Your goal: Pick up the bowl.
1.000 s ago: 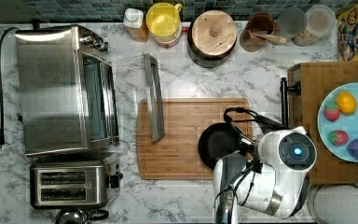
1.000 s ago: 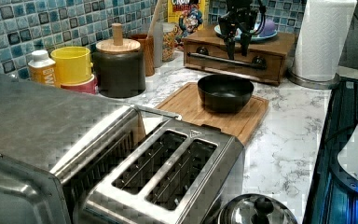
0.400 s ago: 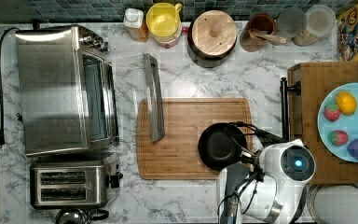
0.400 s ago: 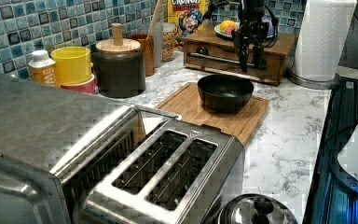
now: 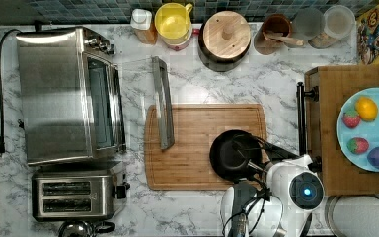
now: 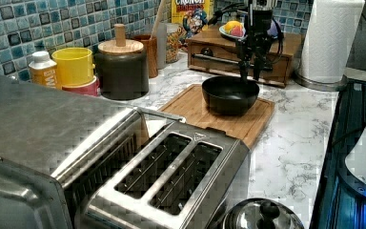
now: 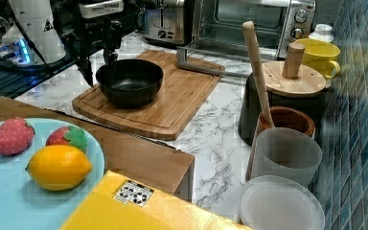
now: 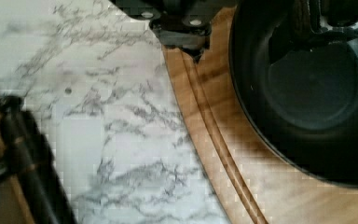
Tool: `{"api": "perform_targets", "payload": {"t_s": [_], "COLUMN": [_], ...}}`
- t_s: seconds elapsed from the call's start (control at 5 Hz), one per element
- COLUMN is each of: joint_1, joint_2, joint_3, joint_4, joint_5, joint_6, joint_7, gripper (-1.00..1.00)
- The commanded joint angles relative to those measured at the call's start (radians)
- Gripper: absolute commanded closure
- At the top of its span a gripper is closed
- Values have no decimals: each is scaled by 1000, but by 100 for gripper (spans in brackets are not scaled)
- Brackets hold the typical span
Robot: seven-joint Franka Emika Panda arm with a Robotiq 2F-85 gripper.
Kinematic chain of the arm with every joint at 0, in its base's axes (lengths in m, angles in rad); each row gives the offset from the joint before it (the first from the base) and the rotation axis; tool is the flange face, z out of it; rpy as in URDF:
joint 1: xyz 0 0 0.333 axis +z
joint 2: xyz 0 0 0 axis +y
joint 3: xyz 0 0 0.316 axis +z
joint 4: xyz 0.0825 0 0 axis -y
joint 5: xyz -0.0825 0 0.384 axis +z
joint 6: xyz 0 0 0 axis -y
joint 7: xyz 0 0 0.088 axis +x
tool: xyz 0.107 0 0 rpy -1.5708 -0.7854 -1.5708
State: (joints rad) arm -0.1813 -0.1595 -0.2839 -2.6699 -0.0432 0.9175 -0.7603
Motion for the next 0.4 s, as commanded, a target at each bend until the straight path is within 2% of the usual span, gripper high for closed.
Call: {"api": "perform_targets", "payload": {"t_s": [0.2,0.4], "joint_1": [27,31], "joint_2": [22,61], "joint_3": [-11,14], "joint_4": [-7,-2], "joint_5": [73,75], "joint_6": [98,129], "joint_7": [-16,5], "gripper": [0,0]}}
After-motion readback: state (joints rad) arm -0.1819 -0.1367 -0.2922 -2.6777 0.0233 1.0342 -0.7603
